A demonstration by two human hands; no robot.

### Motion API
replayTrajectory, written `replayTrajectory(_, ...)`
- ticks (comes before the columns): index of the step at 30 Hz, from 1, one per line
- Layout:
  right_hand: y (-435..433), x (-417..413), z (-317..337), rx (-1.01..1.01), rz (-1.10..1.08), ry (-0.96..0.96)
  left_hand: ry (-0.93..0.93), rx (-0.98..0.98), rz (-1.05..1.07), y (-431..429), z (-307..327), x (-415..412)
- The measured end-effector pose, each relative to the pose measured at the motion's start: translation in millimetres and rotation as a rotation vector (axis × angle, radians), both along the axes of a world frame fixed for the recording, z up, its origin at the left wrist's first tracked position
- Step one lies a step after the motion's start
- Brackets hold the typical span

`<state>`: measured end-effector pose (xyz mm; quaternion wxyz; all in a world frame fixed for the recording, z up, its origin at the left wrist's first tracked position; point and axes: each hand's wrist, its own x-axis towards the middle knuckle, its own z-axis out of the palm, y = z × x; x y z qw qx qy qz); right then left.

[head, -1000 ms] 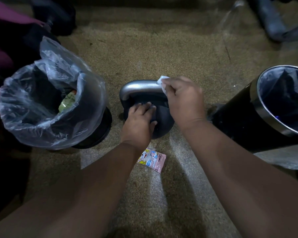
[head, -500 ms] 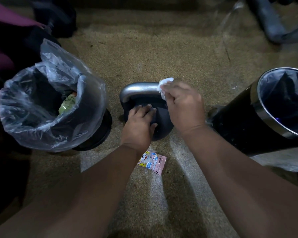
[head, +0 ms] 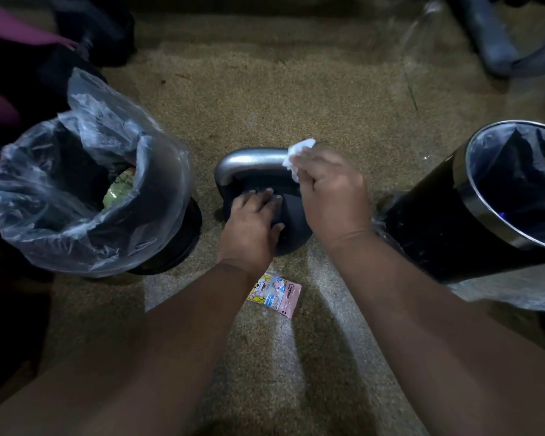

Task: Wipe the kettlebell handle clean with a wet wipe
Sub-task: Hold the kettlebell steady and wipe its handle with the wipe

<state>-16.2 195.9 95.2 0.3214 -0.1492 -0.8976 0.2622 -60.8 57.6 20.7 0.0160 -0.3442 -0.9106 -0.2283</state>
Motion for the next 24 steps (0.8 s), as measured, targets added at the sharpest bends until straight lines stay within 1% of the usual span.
replayTrajectory(2,0,3,-2,0.035,0.033,0.002,0.010,-0.001,-0.004,0,0,-1)
replayTrajectory(5,6,-6,5,-0.049,-0.008,-0.027,-0.011,-0.006,0.009,1,0,0)
replayTrajectory(7,7,-7,6,-0.072,-0.025,-0.003,-0.017,-0.012,0.009,1,0,0)
replayTrajectory(11,3,7,-2,0.052,0.017,0.022,-0.010,-0.018,0.009,1,0,0)
replayTrajectory(12,5,6,-2,0.047,0.021,0.015,-0.010,-0.016,0.012,1,0,0)
replayTrajectory(15,9,-3,4,-0.066,-0.032,-0.020,-0.007,-0.008,0.009,1,-2,1)
replayTrajectory(17,6,-2,3,-0.061,-0.049,-0.031,-0.009,-0.011,0.006,1,-2,1)
replayTrajectory(20,3,3,1,-0.015,-0.017,0.002,0.001,-0.014,0.011,0,-2,0)
replayTrajectory(24,10,-8,6,-0.089,-0.025,-0.045,-0.002,-0.018,0.024,1,-3,1)
